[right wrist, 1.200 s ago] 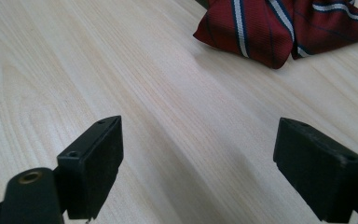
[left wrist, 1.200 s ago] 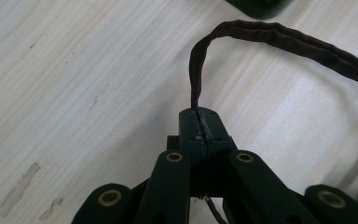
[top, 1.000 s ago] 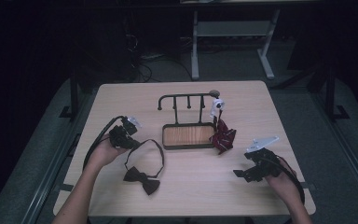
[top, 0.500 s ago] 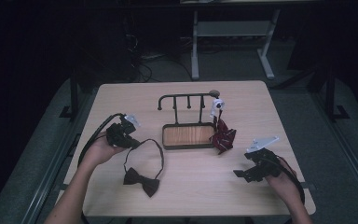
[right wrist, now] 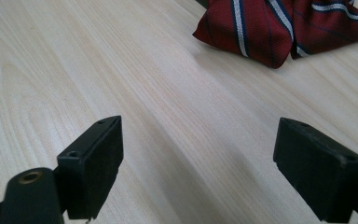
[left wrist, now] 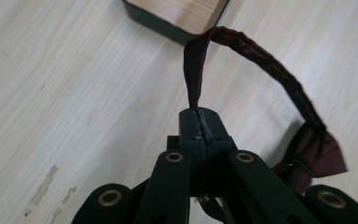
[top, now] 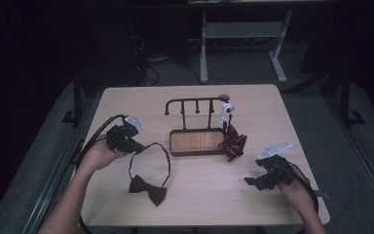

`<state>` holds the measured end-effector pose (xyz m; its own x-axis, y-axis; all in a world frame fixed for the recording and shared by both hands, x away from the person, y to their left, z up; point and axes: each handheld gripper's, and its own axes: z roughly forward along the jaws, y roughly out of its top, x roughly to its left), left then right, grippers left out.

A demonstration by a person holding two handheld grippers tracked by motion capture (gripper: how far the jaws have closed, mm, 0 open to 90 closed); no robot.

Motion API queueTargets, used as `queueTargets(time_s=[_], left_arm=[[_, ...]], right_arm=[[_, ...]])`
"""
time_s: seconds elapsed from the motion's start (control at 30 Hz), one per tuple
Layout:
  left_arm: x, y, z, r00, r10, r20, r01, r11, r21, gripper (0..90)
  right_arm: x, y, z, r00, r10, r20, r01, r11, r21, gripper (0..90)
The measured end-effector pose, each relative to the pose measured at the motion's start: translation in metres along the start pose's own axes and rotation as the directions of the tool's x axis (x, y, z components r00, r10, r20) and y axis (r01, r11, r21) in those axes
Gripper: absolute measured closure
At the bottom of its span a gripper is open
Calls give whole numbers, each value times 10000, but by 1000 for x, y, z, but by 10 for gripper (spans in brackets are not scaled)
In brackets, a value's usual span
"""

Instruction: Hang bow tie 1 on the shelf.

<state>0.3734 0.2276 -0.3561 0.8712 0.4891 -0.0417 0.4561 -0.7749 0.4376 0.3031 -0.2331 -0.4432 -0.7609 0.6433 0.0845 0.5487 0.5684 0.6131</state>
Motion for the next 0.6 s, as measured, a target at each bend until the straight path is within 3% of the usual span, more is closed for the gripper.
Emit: queueTargets(time_s=[0.13, 0.6], left_arm=[[0, 0, -6, 9997, -5, 241, 10, 9998, -173, 897], [-6, 11, -30, 9990, 423, 117, -420, 9988, -263, 897]], right_arm=[[0, 0, 0, 10000, -5, -9, 5, 10000, 21, 157], [0, 0, -1, 10000, -10, -5, 10, 10000, -10, 157]])
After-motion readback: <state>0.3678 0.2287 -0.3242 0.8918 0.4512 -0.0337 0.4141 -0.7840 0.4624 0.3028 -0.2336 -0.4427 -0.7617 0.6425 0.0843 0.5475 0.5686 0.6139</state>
